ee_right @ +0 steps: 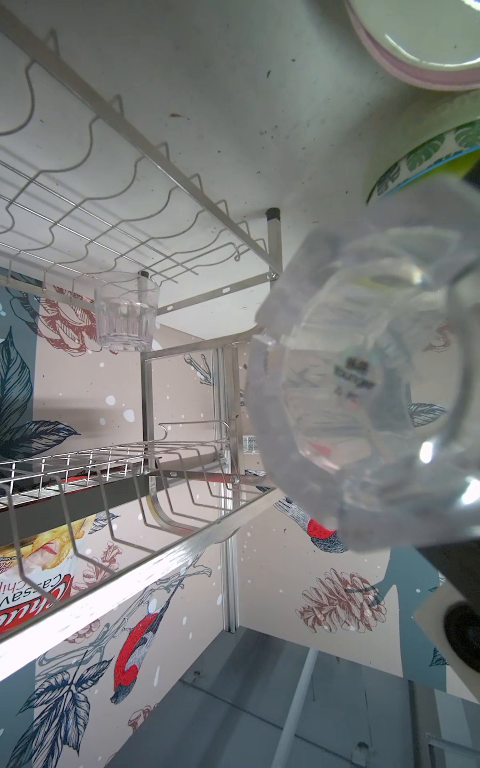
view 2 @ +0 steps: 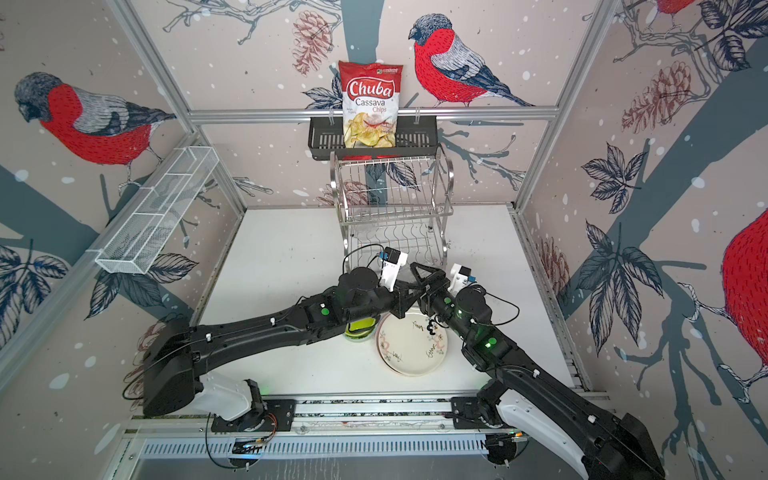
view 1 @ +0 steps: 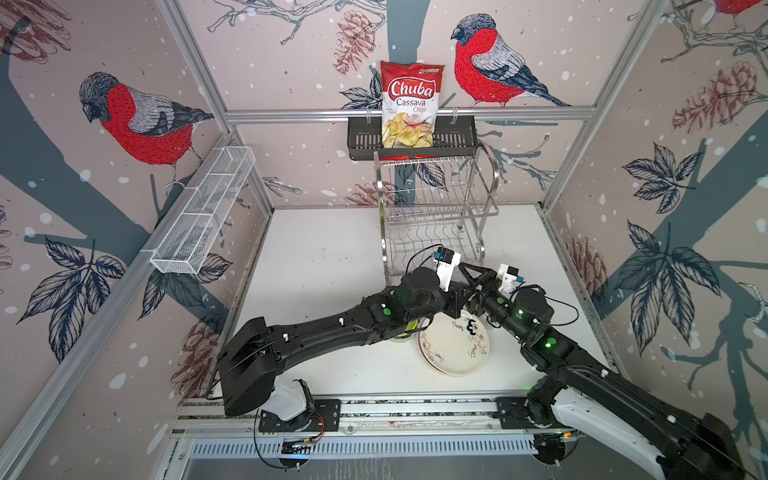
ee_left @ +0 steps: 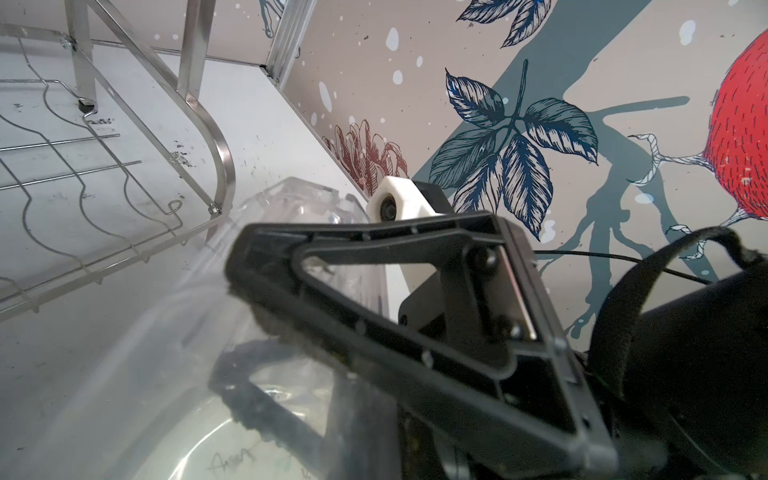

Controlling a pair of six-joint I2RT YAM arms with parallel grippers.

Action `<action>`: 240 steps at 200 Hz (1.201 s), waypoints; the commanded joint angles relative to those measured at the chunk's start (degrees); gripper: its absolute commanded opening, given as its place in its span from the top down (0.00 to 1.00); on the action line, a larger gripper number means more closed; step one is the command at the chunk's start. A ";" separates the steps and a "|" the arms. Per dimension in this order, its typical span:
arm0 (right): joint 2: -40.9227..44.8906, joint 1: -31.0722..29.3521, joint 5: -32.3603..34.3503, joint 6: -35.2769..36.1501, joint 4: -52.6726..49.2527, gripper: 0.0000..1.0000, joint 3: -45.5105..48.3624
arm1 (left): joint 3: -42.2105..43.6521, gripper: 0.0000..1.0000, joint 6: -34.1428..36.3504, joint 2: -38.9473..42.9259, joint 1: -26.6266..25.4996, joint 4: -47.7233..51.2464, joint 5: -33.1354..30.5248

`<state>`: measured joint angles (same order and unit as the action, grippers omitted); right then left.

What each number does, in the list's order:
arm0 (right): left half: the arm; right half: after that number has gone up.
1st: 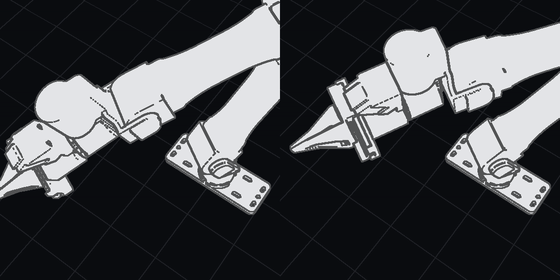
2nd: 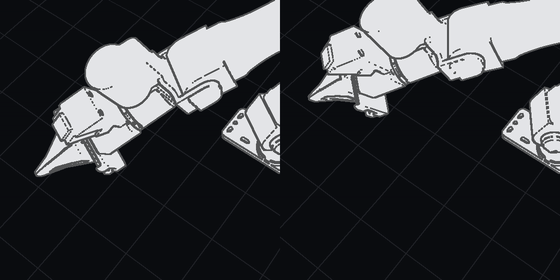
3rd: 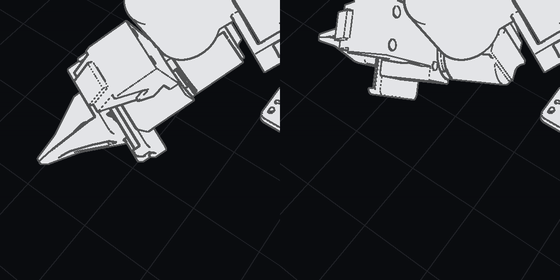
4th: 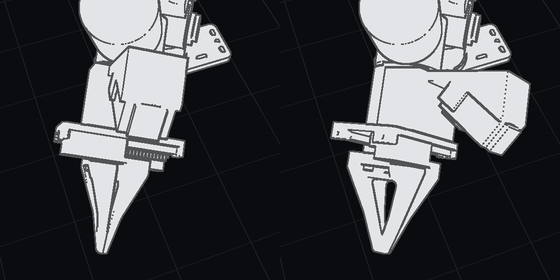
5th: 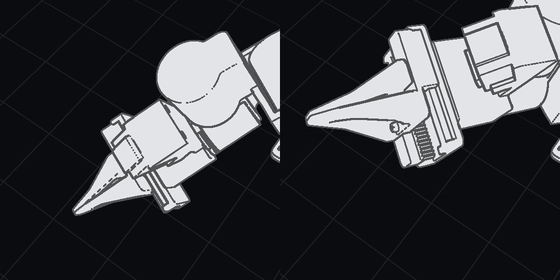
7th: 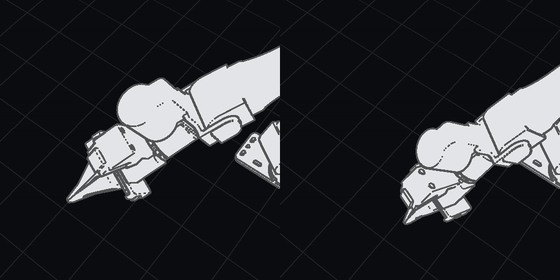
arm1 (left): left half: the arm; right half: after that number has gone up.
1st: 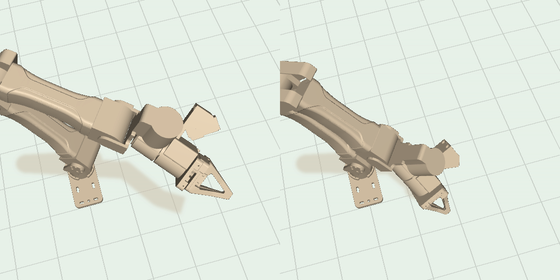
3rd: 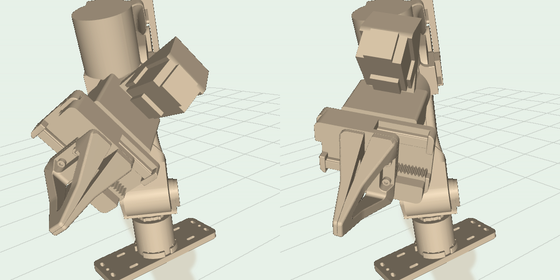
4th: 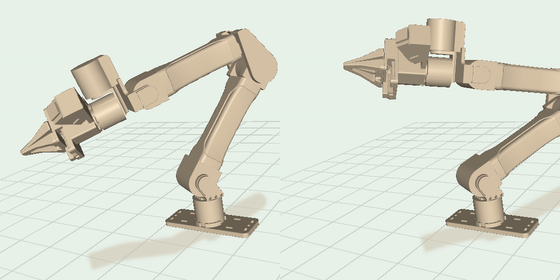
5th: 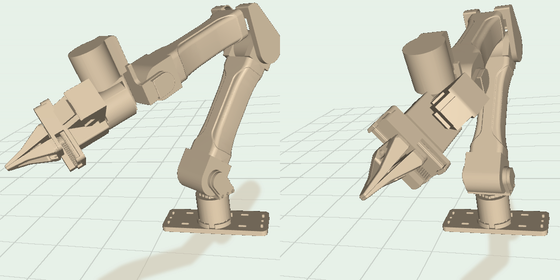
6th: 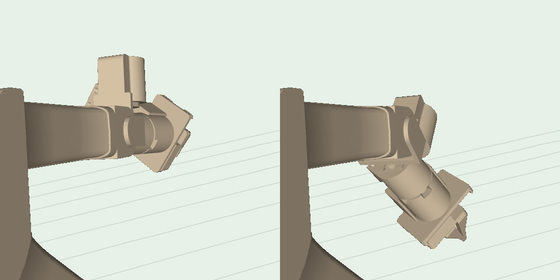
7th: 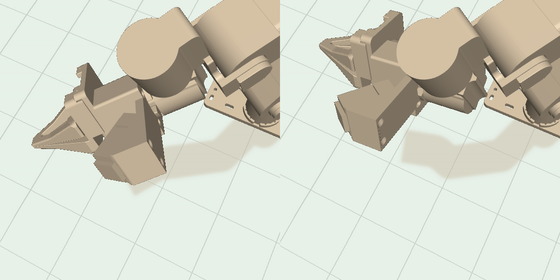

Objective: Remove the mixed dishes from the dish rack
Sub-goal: 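Close the left gripper on the glass held by the right gripper, then open the right gripper and pull it back while the left holds the glass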

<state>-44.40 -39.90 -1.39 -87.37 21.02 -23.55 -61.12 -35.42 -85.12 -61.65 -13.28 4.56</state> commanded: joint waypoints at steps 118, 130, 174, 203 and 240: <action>6.25 -0.52 2.06 1.84 -6.69 0.00 0.70 | -1.64 1.00 4.53 2.33 0.65 7.29 -2.90; 6.59 -0.53 3.23 2.23 -6.74 0.01 0.78 | -2.28 1.00 4.99 2.16 0.60 8.49 -2.64; 6.76 1.26 4.69 4.20 -6.08 0.01 0.88 | -4.75 1.00 6.37 1.41 0.65 13.83 -2.40; 7.25 3.54 3.50 5.80 -7.61 0.01 1.03 | -6.01 1.00 7.38 0.85 0.65 17.88 -2.58; 10.36 4.02 4.60 6.07 -10.21 0.01 4.35 | -5.25 1.00 7.44 1.71 0.65 23.80 -4.30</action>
<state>-35.77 -36.14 2.39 -82.59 12.73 -21.02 -66.61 -29.26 -84.16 -61.01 6.39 2.35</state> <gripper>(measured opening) 0.993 0.095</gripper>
